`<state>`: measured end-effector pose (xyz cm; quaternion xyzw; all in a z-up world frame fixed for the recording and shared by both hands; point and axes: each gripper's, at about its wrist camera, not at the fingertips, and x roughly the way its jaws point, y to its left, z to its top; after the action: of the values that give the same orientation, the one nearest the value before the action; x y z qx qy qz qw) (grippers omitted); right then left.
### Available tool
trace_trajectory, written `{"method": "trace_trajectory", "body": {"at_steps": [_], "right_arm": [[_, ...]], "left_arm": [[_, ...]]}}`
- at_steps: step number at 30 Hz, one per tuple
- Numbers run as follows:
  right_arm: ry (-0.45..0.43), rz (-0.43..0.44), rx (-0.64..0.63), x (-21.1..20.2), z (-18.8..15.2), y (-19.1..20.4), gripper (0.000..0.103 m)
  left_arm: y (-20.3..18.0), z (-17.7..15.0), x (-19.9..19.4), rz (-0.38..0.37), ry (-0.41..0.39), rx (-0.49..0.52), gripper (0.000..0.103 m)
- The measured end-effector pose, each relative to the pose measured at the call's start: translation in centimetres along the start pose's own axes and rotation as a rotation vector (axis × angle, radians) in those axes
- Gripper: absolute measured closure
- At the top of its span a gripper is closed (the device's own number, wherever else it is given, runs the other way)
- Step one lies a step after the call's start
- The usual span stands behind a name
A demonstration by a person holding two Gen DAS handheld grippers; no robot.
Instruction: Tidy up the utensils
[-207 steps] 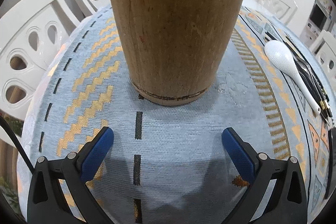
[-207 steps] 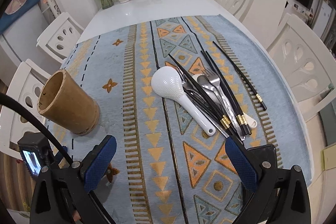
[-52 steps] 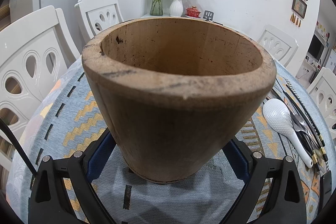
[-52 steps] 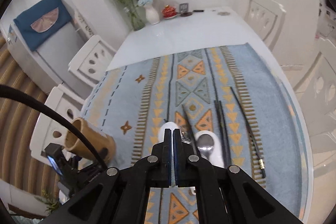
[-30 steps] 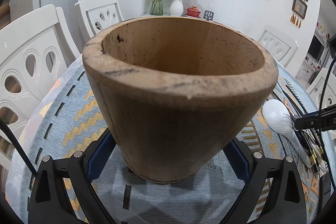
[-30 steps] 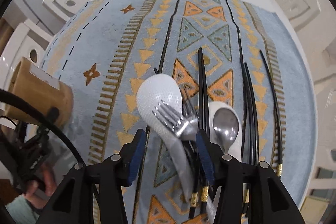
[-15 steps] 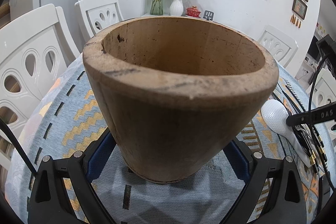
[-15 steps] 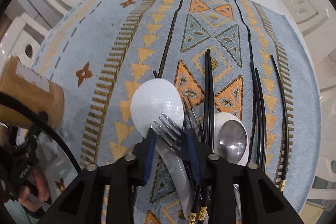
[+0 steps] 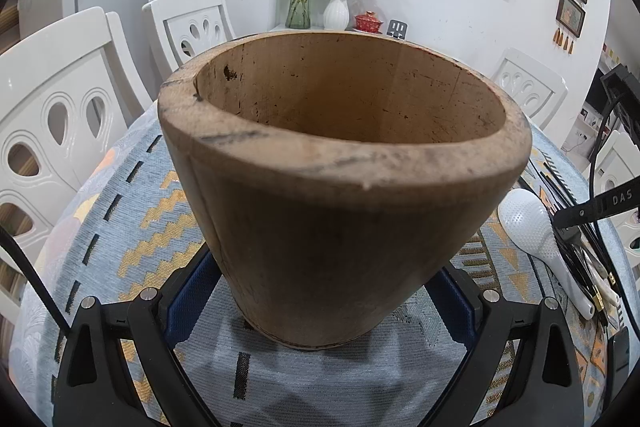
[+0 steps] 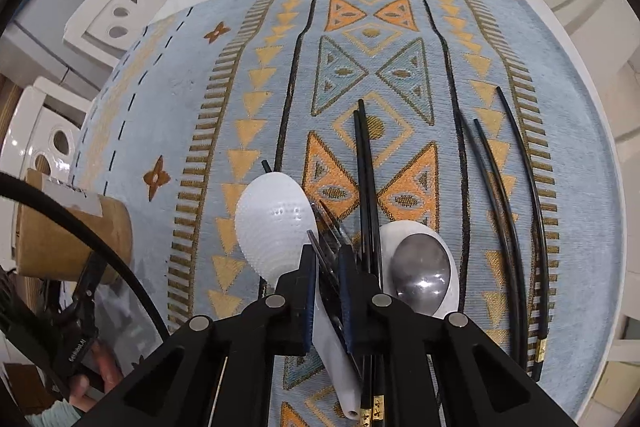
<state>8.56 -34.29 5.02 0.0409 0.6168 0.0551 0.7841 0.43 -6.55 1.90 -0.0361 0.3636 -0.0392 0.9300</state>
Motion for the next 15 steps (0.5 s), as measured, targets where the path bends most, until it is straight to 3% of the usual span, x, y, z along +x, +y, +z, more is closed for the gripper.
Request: {"method": "trace_trajectory", "body": {"at_steps": [15], "right_arm": [[0.143, -0.049, -0.114, 0.8, -0.7, -1.0, 0.089]], "left_arm": [[0.1, 0.1, 0.0, 0.000, 0.001, -0.001, 0.006]]}}
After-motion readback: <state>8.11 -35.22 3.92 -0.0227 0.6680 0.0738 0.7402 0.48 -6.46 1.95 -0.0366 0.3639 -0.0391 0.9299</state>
